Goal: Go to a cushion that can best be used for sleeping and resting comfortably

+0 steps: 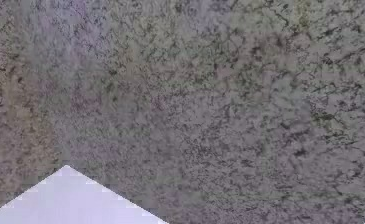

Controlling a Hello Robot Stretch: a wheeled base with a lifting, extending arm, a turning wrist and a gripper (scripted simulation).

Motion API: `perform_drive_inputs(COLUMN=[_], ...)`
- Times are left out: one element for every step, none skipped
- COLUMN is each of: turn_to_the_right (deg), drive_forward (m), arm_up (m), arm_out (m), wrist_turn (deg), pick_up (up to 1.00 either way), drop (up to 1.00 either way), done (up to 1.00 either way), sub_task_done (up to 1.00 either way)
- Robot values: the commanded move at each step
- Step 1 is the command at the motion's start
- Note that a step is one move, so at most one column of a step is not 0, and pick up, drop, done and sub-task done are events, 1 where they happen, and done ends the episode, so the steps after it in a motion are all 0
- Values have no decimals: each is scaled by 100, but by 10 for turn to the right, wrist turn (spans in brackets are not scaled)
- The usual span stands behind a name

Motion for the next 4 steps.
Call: perform_drive_inputs(turn_to_the_right=[450,450,150,0], drive_forward=[0,0,0,60], arm_up=[0,0,0,0], arm_out=[0,0,0,0], wrist_turn=[0,0,0,0], pick_up=[0,0,0,0], drop=[0,0,0,0], done=[0,0,0,0], sub_task_done=[0,0,0,0])
